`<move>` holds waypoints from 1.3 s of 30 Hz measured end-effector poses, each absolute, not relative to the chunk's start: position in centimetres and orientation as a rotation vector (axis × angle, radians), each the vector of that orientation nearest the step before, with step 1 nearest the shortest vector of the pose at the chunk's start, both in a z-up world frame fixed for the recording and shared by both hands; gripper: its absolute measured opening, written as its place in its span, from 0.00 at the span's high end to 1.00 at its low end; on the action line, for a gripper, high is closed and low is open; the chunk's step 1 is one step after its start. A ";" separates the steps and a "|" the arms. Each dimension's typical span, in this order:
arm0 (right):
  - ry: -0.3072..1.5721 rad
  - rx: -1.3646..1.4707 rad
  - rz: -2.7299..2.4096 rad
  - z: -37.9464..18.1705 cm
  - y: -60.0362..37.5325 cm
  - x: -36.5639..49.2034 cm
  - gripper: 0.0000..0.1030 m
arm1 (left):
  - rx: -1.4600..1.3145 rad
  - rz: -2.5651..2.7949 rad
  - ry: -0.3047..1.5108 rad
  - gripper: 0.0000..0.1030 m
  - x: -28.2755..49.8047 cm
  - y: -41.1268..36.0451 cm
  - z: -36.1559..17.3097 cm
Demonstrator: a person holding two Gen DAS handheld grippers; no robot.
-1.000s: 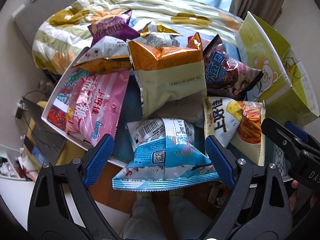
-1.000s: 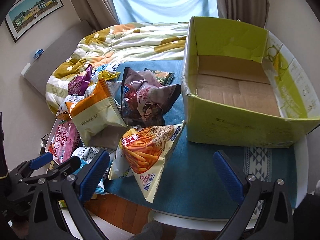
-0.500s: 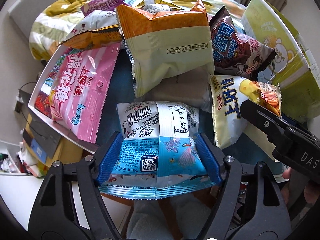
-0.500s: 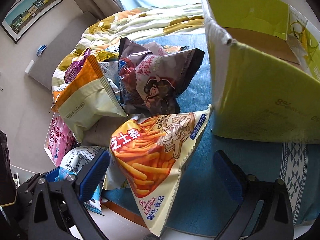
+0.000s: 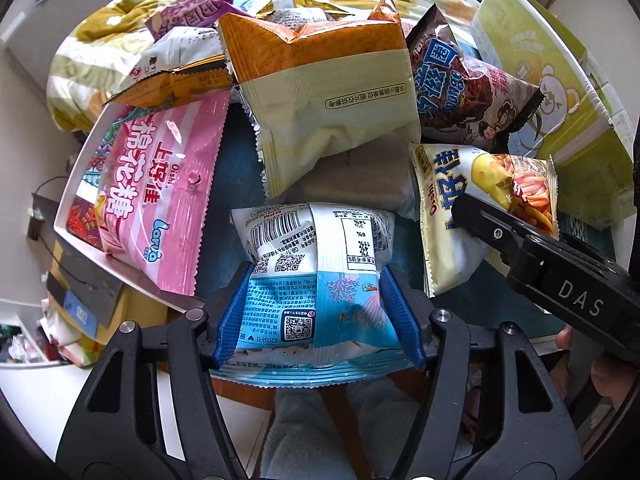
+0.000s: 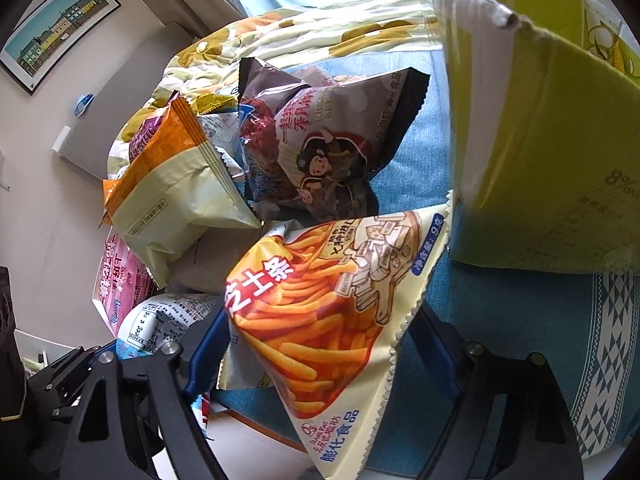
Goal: Organize snacks
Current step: 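Carry both bags over the yellow box and open both tools to drop them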
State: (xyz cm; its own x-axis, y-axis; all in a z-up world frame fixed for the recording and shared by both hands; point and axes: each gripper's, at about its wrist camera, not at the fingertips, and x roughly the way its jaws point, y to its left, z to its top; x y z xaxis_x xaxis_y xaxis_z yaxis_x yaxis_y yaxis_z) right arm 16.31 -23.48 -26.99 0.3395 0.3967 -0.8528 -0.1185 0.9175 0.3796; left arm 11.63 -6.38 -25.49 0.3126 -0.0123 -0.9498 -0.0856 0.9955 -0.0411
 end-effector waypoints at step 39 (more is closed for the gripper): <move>0.849 0.142 0.247 -9.0 -32.5 12.5 0.41 | -0.081 -0.122 0.865 0.49 13.9 -15.5 -5.6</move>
